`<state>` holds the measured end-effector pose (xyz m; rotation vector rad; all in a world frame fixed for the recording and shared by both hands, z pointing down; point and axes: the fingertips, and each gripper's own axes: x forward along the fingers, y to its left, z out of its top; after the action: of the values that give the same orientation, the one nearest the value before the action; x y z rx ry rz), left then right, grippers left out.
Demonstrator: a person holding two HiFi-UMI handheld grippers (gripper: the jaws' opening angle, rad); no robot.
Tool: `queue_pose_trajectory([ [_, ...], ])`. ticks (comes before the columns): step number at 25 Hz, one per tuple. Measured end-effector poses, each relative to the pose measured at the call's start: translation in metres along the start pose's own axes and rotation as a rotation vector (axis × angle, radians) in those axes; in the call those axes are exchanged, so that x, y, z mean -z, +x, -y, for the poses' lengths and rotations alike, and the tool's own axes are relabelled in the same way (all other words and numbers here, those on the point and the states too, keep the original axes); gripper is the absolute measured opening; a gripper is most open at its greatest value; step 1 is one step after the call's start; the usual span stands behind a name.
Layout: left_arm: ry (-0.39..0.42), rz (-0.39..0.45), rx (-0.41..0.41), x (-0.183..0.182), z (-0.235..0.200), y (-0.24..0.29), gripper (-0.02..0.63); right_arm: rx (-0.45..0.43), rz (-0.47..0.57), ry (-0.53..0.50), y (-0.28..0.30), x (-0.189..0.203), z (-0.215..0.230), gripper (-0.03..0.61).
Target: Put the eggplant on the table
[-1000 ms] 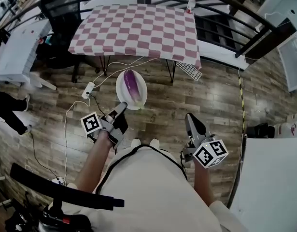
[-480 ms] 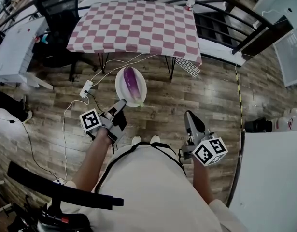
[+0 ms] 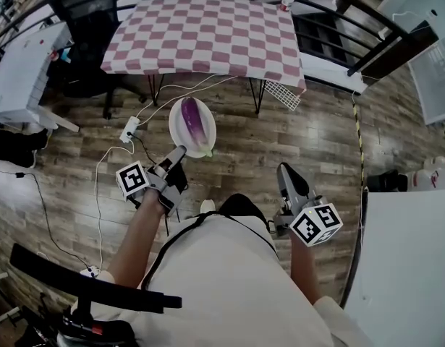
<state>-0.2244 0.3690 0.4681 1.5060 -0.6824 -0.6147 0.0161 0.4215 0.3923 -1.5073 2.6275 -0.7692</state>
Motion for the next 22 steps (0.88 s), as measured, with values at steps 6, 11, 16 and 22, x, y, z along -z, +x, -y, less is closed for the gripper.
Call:
queue_pose_trajectory([
  [6, 0.006, 0.004, -0.006, -0.009, -0.001, -0.006, 0.028, 0.004, -0.007, 0.014, 0.005, 0.006, -0.004, 0.008],
  [11, 0.015, 0.003, -0.017, -0.013, -0.002, -0.001, 0.028, 0.002, -0.004, 0.026, 0.010, 0.006, 0.000, 0.007],
  [16, 0.022, -0.006, -0.016, -0.012, -0.003, 0.006, 0.028, 0.000, -0.005, 0.036, 0.015, 0.010, 0.006, 0.008],
  [22, 0.013, 0.001, -0.009, -0.016, -0.003, 0.032, 0.028, -0.022, -0.013, 0.032, 0.032, -0.002, 0.022, 0.008],
])
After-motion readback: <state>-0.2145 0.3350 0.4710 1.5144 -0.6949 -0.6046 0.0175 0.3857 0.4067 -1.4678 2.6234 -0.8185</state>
